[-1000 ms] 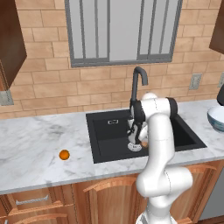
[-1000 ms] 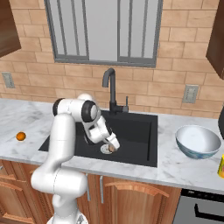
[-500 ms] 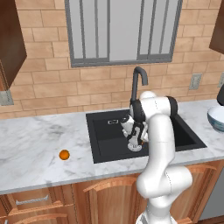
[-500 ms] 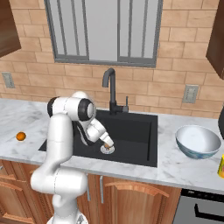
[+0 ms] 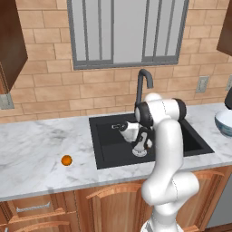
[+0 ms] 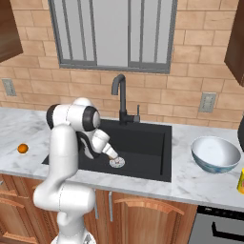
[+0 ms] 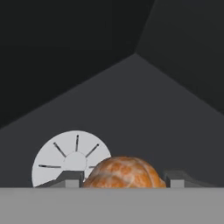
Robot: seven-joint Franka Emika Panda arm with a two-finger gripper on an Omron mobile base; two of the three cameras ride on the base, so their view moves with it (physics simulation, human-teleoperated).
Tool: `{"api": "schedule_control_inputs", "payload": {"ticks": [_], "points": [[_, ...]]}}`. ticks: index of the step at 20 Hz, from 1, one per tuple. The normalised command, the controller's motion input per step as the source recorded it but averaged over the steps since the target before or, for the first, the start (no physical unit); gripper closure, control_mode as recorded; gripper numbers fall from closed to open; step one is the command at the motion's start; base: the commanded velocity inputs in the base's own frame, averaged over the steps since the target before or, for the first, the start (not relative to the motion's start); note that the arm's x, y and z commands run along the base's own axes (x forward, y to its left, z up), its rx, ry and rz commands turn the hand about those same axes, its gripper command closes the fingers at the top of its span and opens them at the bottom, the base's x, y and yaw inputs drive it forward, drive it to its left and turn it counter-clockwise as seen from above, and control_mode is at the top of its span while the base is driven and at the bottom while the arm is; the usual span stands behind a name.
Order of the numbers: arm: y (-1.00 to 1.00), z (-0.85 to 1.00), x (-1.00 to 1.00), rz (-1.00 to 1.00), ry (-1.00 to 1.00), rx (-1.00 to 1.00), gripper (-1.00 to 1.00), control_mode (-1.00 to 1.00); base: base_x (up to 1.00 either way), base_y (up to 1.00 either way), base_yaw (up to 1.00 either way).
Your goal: Remove the tangerine and tangerine from the sink. Then move the bowl and cup from the counter to the sink for washing.
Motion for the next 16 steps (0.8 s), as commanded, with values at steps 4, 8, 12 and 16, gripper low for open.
{"api": "schedule_control_inputs", "payload": {"ticks": [4,8,12,16], "points": [[0.13,0.33,0.01,0.00,-0.03,-0.05,1.00,-1.00,0.00,0.00,0.00],[0.13,0.31,0.00,0.00,-0.01,-0.04,1.00,-1.00,0.00,0.00,0.00],[0.15,0.29,0.00,0.00,0.00,-0.01,1.00,-1.00,0.00,0.00,0.00],[0.11,0.31,0.00,0.00,0.00,0.00,1.00,-1.00,0.00,0.00,0.00]]}}
